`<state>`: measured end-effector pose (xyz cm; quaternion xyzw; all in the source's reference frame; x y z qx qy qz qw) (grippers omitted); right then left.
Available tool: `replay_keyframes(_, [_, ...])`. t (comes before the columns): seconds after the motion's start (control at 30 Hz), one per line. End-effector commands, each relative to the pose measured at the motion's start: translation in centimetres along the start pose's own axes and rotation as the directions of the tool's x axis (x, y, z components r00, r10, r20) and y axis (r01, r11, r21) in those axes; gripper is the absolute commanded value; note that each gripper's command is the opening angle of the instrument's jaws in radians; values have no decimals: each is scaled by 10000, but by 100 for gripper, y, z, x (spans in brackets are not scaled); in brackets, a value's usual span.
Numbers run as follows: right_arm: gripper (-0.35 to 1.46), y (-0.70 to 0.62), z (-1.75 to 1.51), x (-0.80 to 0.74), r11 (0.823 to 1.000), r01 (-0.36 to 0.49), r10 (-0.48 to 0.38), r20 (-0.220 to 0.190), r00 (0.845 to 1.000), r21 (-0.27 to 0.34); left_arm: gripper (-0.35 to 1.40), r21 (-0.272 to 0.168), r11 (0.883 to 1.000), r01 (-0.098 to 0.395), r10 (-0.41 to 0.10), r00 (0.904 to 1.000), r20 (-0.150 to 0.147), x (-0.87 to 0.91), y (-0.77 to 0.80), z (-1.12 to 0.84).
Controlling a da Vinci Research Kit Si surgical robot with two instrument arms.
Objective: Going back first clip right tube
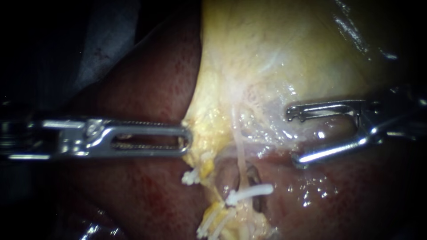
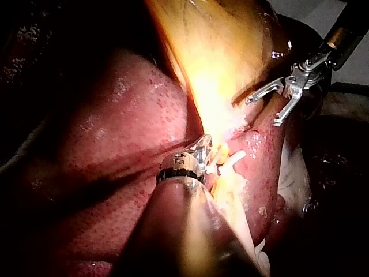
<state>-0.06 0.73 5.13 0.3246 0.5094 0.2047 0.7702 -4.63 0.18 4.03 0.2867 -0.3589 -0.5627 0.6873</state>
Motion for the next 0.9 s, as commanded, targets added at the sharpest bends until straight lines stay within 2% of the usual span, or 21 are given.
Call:
replay_keyframes(0.03, [60, 0, 0, -1, 10000, -6, 6, 1, 10000, 1, -35, -47, 10000, -25, 25, 10000, 39, 3, 0, 6])
replay_keyframes(0.17, [60, 0, 0, -1, 10000, -4, 4, 1, 10000, 0, -35, -2, 10000, -59, 59, 10000, -8, 9, -2, 29])
replay_keyframes(0.3, [60, 1, -1, -2, 10000, -3, 3, 2, 10000, 1, -35, 49, 10000, -66, 66, 10000, -59, 11, -5, 43])
replay_keyframes(0.9, [60, 1, -1, -3, 10000, 3, -3, 2, 10000, -2, -35, 8, 10000, -58, 58, 10000, -61, 10, -9, 49])
